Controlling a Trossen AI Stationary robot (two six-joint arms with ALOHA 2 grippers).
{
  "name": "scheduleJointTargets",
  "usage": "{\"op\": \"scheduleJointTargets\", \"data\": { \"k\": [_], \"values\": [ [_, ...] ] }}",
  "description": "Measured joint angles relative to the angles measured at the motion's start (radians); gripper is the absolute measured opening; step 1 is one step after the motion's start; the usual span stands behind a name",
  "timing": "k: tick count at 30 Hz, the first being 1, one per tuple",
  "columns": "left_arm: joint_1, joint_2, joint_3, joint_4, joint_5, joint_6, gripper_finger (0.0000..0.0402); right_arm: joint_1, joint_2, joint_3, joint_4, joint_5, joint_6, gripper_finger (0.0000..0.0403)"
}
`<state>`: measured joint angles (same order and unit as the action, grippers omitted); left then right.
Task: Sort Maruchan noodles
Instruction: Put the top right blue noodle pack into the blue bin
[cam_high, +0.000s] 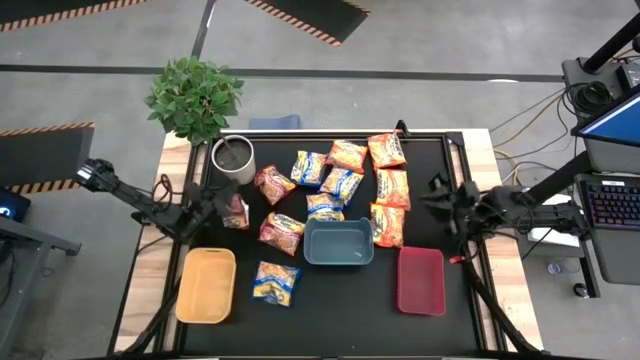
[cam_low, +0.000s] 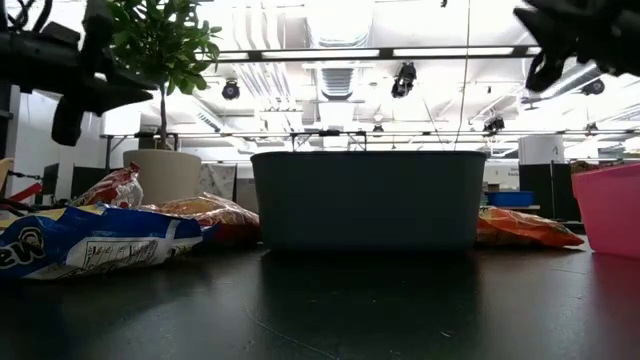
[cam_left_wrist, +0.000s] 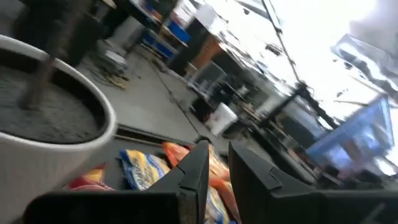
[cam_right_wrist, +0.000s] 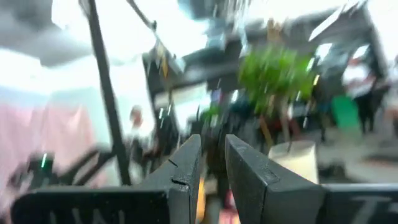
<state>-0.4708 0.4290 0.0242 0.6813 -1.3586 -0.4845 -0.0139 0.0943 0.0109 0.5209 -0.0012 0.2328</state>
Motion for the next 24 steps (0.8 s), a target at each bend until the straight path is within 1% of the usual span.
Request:
{"op": "scheduleJointTargets", "data": {
  "k": [1,2,3,4,6,8,9,10,12,14,18,21,24],
  "values": [
    [0.012,-0.001,0.000,0.029,-0.027,0.049,0.0045,0.000,0.000,0.000,0.038,0.011,-0.006,0.0063],
    [0.021,-0.002,0.000,0.043,-0.031,0.100,0.0045,0.000,0.000,0.000,0.066,0.017,-0.008,0.0063],
    [0.028,-0.002,0.000,0.055,-0.006,0.137,0.0045,0.000,0.000,0.000,0.093,0.033,-0.014,0.0063],
    [0.034,-0.001,0.000,0.062,0.047,0.173,0.0045,0.000,0.000,0.000,0.118,0.058,-0.030,0.0063],
    [0.046,0.001,0.000,0.078,0.204,0.233,0.0045,0.000,0.000,0.001,0.167,0.133,-0.039,0.0063],
    [0.056,0.004,0.000,0.115,0.394,0.276,0.0043,0.000,0.000,0.016,0.152,0.231,0.067,0.0063],
    [0.061,0.010,0.000,0.143,0.480,0.291,0.0042,-0.002,0.008,0.031,0.148,0.284,0.055,0.0063],
    [0.065,0.017,0.000,0.175,0.550,0.308,0.0040,-0.002,0.017,0.046,0.137,0.339,0.022,0.0063],
    [0.066,0.031,0.000,0.250,0.651,0.354,0.0039,-0.002,0.044,0.070,0.106,0.444,-0.010,0.0063],
    [0.066,0.051,0.019,0.284,0.689,0.406,0.0038,-0.002,0.091,0.096,0.077,0.515,-0.019,0.0063],
    [0.066,0.107,0.114,0.236,0.695,0.528,0.0038,-0.003,0.217,0.164,0.084,0.526,-0.042,0.0063],
    [0.066,0.164,0.212,0.128,0.696,0.617,0.0038,-0.003,0.325,0.227,0.065,0.527,-0.064,0.0063],
    [0.066,0.223,0.322,-0.062,0.696,0.640,0.0038,-0.006,0.412,0.314,-0.007,0.527,-0.076,0.0063]
  ]
}}
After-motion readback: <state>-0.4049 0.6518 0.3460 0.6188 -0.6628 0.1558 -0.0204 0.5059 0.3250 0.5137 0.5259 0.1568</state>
